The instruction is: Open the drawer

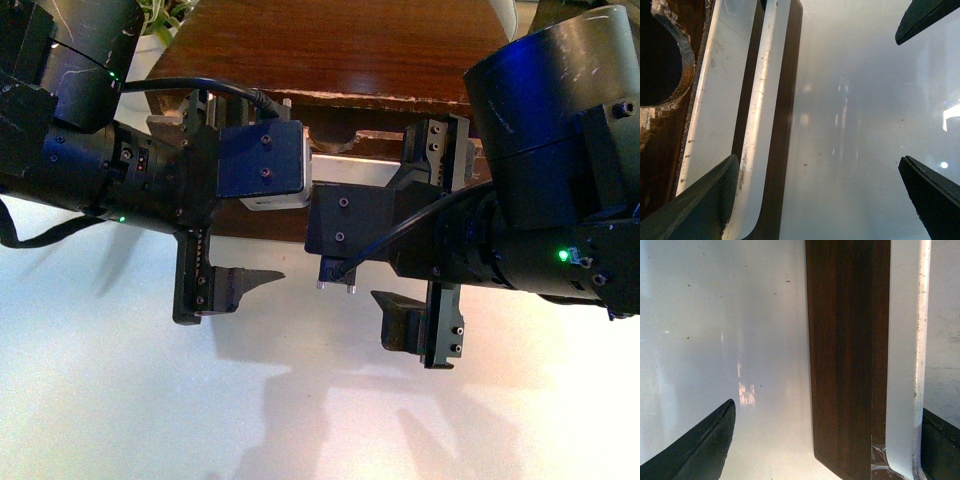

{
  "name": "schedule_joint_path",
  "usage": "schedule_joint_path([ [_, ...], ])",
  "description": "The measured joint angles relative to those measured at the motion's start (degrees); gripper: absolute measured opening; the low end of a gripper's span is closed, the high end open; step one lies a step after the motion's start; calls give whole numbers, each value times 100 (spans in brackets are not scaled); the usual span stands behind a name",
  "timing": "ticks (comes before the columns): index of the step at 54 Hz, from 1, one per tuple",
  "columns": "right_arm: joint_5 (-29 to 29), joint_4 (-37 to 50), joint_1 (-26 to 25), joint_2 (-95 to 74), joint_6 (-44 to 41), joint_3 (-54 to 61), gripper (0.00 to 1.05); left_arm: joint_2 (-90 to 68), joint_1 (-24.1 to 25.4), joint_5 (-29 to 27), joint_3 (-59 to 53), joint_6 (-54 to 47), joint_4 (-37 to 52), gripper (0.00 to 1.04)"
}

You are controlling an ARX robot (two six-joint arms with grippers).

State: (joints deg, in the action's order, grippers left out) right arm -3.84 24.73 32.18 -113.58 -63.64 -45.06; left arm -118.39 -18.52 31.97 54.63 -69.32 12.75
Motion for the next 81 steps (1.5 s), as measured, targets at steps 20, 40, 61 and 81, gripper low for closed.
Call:
schedule_joint_path([
  [20,17,-48,146,131,122,131,96,138,-2,81,-195,17,4,96],
  [40,17,-81,245,216,192,221,96,227,-2,129,-313,-7,-35,96],
  [61,15,-122,328,291,286,289,96,289,-2,214,-382,-9,-77,96],
  [81,4,-223,457,422,396,393,96,363,11,343,-483,-74,-153,96],
])
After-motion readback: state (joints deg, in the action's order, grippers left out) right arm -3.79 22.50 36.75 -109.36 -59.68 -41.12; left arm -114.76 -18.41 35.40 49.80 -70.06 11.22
